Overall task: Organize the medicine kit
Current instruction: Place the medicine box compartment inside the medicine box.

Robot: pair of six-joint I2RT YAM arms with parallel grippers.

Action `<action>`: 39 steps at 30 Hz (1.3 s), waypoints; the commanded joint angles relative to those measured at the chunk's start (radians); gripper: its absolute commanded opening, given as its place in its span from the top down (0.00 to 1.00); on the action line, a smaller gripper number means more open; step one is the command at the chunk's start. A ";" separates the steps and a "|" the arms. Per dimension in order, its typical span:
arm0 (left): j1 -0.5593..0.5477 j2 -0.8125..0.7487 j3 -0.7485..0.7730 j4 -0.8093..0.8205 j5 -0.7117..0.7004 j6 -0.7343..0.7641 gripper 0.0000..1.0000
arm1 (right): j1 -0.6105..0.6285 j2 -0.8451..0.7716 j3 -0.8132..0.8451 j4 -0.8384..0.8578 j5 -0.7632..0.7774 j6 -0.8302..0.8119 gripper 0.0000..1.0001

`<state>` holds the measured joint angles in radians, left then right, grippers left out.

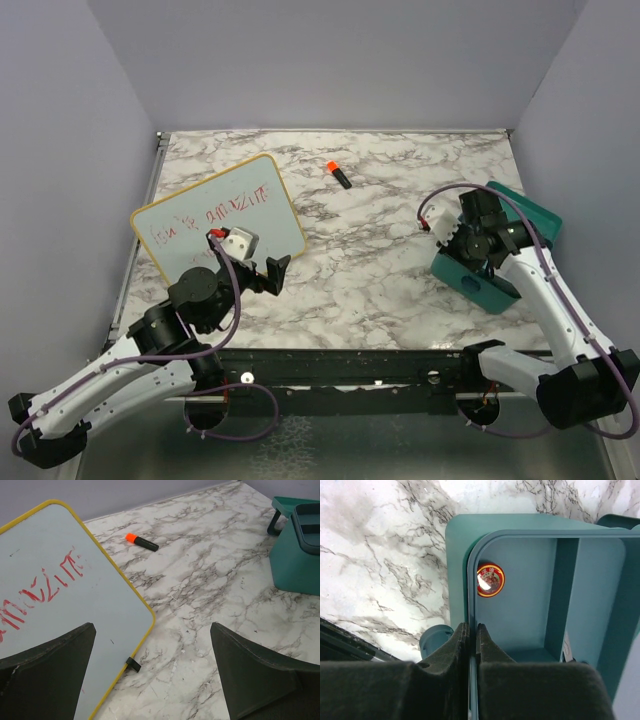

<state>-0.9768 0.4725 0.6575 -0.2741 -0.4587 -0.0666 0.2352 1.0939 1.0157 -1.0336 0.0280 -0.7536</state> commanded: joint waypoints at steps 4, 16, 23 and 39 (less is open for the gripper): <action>0.000 0.023 -0.005 0.011 0.025 0.001 0.01 | -0.007 0.026 0.027 -0.011 -0.040 -0.035 0.83; 0.000 0.015 -0.007 0.012 0.023 0.002 0.01 | -0.007 0.037 0.083 -0.046 -0.044 -0.009 0.69; 0.000 0.020 -0.005 0.012 0.029 0.004 0.01 | -0.007 0.048 0.144 -0.037 -0.110 -0.008 0.62; 0.000 -0.017 -0.004 0.009 0.038 0.001 0.01 | -0.007 0.092 0.195 0.239 0.037 0.187 0.59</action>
<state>-0.9768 0.4778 0.6575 -0.2718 -0.4458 -0.0666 0.2298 1.1496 1.1770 -0.9421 -0.0349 -0.7029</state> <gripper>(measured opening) 0.988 0.406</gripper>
